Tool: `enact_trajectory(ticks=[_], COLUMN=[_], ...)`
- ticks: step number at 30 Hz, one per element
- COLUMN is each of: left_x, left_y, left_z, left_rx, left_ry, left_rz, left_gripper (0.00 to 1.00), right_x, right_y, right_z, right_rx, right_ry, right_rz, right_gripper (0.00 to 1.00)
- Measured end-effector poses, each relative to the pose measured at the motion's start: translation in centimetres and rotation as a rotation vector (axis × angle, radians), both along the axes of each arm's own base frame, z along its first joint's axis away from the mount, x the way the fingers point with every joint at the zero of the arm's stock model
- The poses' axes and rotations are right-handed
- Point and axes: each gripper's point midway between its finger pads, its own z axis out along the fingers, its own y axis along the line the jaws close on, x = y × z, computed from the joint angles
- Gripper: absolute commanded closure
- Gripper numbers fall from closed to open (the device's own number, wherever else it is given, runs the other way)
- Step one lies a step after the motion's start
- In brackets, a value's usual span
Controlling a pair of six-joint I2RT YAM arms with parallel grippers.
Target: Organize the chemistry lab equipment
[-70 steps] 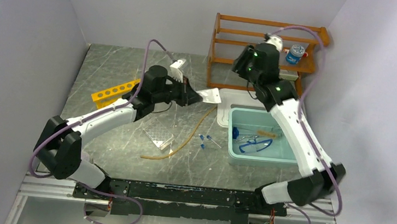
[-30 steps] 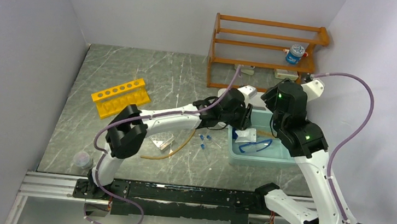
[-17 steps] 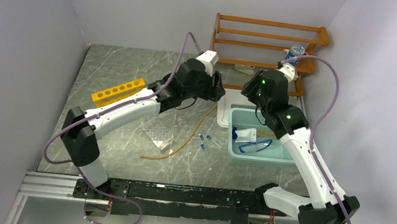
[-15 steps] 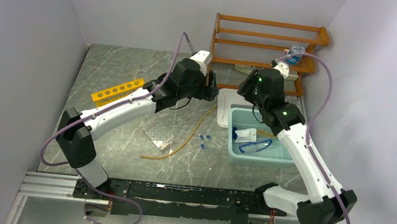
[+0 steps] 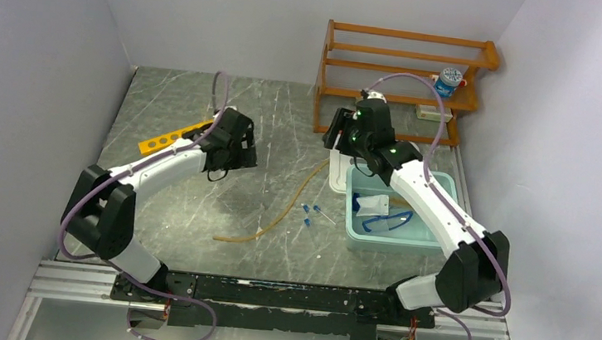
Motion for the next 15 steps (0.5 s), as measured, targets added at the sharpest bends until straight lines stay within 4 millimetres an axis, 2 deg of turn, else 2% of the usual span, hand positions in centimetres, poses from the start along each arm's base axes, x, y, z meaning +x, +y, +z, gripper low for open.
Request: enact_trajectory(ticks=[2,4,9,12,15], left_x=[-0.3,-0.1,0.9,0.9,0.1], left_y=[2.0,3.2,4.9,5.6,6.4], left_z=[-1.4,-1.9,-2.8,-4.5,-6.7], left_rx=[0.005,0.002,-0.016,-0.023,-0.017], left_ry=[0.04,0.058,0.067,0.103,0.146], left_rz=[0.066,0.115,0.197,0.236,0.272], left_gripper=[0.07,0.07,0.1,0.18,0.25], right_x=[0.2,0.4,1.0,1.1,1.2], right_y=[0.9,1.5,2.3,2.6,2.9], right_z=[-0.7,-1.6,-3.4,-3.9,-4.1], right_rx=[-0.002,-0.007,-0.016,-0.016,-0.013], right_ry=[0.008,0.024,0.053,0.062,0.063], right_rz=[0.027,0.045,0.065,0.074,0.082], right_gripper=[0.33,0.33,0.33,0.33,0.33])
